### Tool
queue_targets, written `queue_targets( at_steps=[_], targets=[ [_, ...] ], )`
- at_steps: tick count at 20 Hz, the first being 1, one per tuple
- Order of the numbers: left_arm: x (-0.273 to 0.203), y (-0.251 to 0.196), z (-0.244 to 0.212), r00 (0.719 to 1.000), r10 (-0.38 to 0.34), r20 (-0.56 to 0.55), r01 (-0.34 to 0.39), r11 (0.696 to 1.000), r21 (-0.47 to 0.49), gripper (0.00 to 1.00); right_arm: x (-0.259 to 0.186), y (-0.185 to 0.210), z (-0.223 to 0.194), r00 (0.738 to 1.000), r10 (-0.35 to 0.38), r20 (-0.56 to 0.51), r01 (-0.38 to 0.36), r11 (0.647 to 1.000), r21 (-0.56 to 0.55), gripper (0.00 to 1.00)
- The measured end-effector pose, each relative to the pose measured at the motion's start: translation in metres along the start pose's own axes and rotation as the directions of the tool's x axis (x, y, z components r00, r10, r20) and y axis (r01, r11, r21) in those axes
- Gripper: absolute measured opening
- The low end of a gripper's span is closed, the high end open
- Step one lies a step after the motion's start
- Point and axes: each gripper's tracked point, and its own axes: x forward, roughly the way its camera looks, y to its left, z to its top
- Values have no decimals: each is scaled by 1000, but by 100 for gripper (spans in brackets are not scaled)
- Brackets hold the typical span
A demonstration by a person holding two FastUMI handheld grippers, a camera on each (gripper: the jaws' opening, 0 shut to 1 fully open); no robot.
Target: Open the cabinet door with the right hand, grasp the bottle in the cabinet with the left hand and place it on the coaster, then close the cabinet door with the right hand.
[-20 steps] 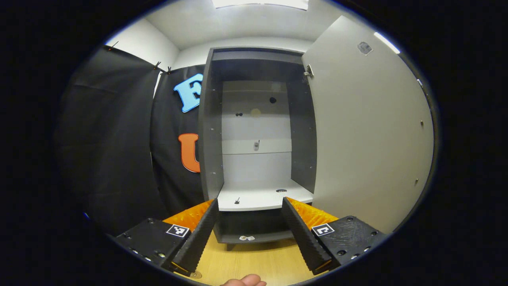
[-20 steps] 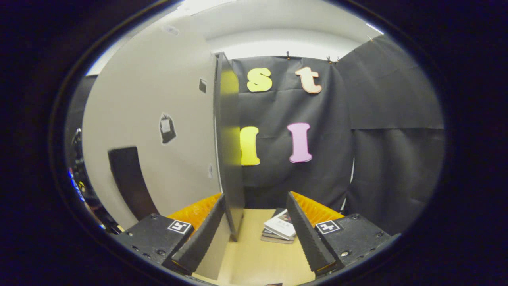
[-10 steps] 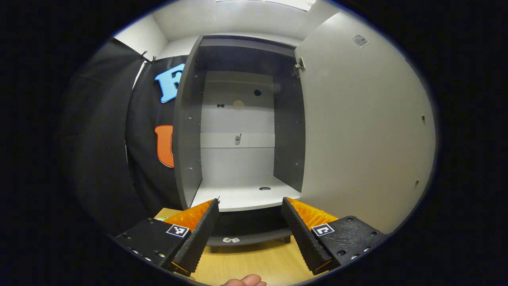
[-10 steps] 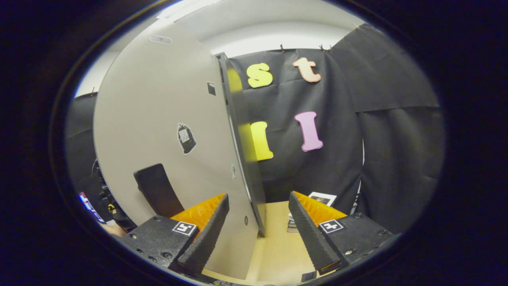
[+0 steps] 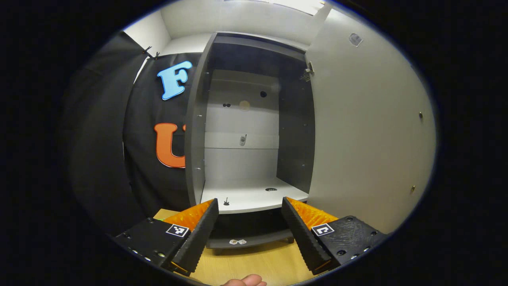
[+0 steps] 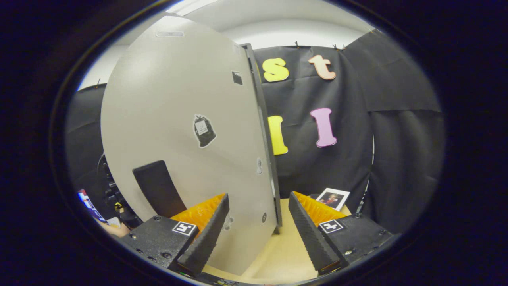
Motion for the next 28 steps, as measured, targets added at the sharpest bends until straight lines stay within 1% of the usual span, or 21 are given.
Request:
queue_targets(
  at_steps=[4, 7, 10, 14, 16, 18, 19, 20, 21, 22, 24, 25, 27, 28],
  targets=[
    [-15, 32, 4, 999, 46, 21, -46, 999, 12, 96, 20, 33, -2, 998, 66, -25, -66, 997, -33, 98],
    [-28, 59, 7, 994, 103, 31, -103, 995, 2, 96, 37, 60, -4, 992, 117, -43, -119, 991, -54, 98],
    [-44, 86, 7, 987, 157, 35, -157, 987, -28, 96, 53, 90, 3, 982, 182, -52, -187, 976, -115, 98],
    [-71, 117, 4, 967, 255, 25, -254, 966, -38, 96, 69, 122, -3, 961, 262, -87, -274, 946, -171, 98],
    [-81, 125, 7, 960, 280, 30, -278, 959, -51, 95, 73, 136, -4, 950, 297, -99, -311, 932, -184, 99],
    [-85, 130, 9, 953, 302, 30, -300, 952, -55, 95, 73, 143, -4, 945, 310, -101, -325, 922, -209, 98],
    [-86, 130, 11, 950, 311, 31, -309, 949, -59, 95, 73, 144, -2, 945, 311, -98, -325, 918, -227, 94],
    [-86, 130, 13, 949, 314, 32, -311, 948, -68, 95, 72, 143, 0, 946, 309, -94, -323, 915, -240, 94],
    [-86, 128, 14, 949, 313, 35, -310, 948, -79, 95, 73, 141, 2, 952, 294, -84, -306, 918, -252, 99],
    [-86, 126, 17, 950, 309, 43, -304, 949, -87, 95, 75, 133, 5, 964, 260, -61, -267, 926, -268, 99],
    [-88, 120, 31, 944, 324, 68, -315, 942, -111, 95, 73, 115, 12, 986, 170, 4, -161, 941, -297, 99],
    [-87, 112, 43, 944, 318, 90, -306, 944, -126, 95, 69, 105, 17, 992, 122, 40, -103, 944, -313, 100],
    [-82, 91, 57, 953, 278, 124, -261, 956, -132, 95, 62, 86, 27, 992, 34, 120, 8, 942, -337, 100],
    [-79, 79, 63, 957, 256, 138, -239, 962, -131, 95, 58, 75, 34, 986, -11, 164, 66, 940, -336, 99]
  ],
)
